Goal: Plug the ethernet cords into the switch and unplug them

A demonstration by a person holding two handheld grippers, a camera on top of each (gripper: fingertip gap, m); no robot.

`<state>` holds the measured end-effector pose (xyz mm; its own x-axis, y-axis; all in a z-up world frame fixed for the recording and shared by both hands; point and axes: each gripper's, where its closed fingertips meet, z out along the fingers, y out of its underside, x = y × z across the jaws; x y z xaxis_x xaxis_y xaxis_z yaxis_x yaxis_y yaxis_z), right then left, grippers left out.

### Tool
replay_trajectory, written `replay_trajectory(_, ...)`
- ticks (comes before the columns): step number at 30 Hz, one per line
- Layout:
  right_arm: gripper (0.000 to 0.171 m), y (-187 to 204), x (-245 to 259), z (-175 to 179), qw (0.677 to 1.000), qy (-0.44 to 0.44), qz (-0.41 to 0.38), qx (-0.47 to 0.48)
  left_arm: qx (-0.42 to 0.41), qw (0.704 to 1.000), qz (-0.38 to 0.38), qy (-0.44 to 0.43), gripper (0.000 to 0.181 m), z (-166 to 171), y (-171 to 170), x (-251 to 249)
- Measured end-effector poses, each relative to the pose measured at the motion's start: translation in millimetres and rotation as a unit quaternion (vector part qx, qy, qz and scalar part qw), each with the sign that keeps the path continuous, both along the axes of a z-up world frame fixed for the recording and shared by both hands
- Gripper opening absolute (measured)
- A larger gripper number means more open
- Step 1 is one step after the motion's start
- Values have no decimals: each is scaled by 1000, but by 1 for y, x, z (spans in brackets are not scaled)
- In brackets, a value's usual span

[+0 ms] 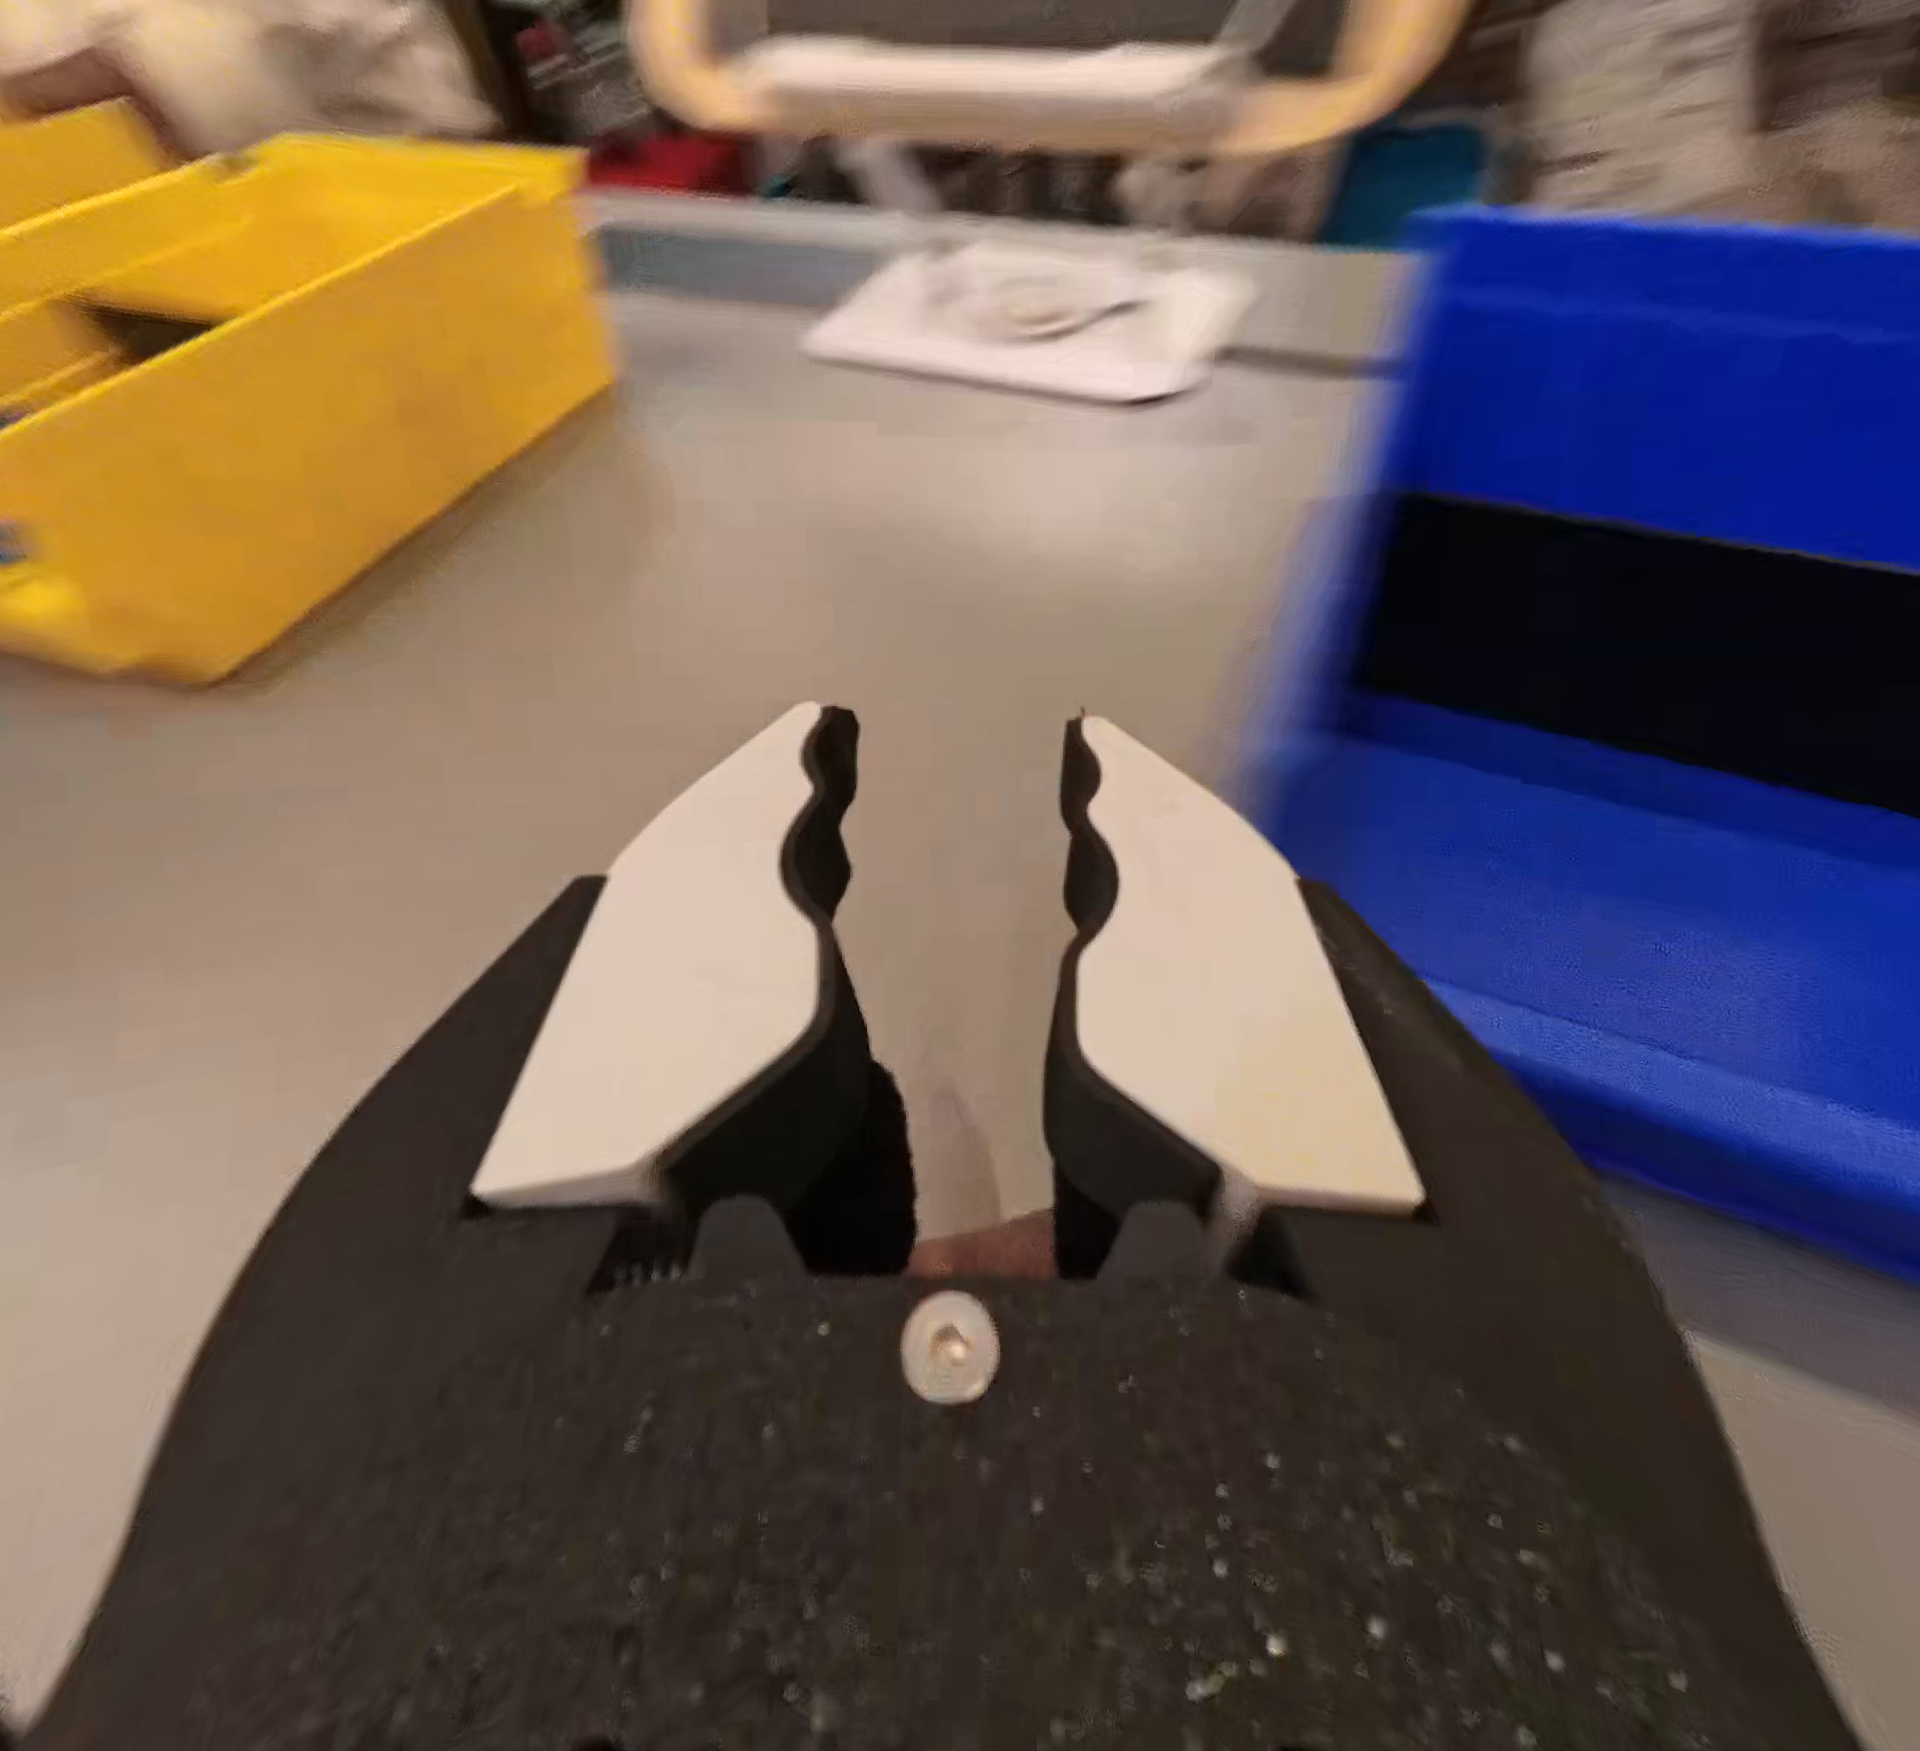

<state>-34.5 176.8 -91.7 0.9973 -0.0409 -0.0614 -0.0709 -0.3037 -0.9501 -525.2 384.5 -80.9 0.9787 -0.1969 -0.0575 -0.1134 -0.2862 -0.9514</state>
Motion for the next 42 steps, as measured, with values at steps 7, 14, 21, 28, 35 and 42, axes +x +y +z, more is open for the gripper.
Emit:
replay_trajectory(7,45,-90,220,3,975,3,-220,8,-68,991,-111,12,22,-39,19,17)
replay_trajectory(14,4,-71,248,-45,978,34,-192,-74,-92,990,-100,35,5,-54,29,21)
replay_trajectory(21,3,-77,250,-45,980,15,-184,-73,-100,989,-113,-3,2,-54,23,18)
replay_trajectory(28,4,-77,255,-45,980,30,-190,-58,-100,988,-118,-15,2,-54,25,16)
replay_trajectory(35,21,-112,233,-8,972,-36,-227,-39,-79,995,-46,-35,26,-28,-10,-7)
replay_trajectory(42,26,-83,80,-20,990,142,-9,11,-188,936,-222,-198,31,-57,-117,119)
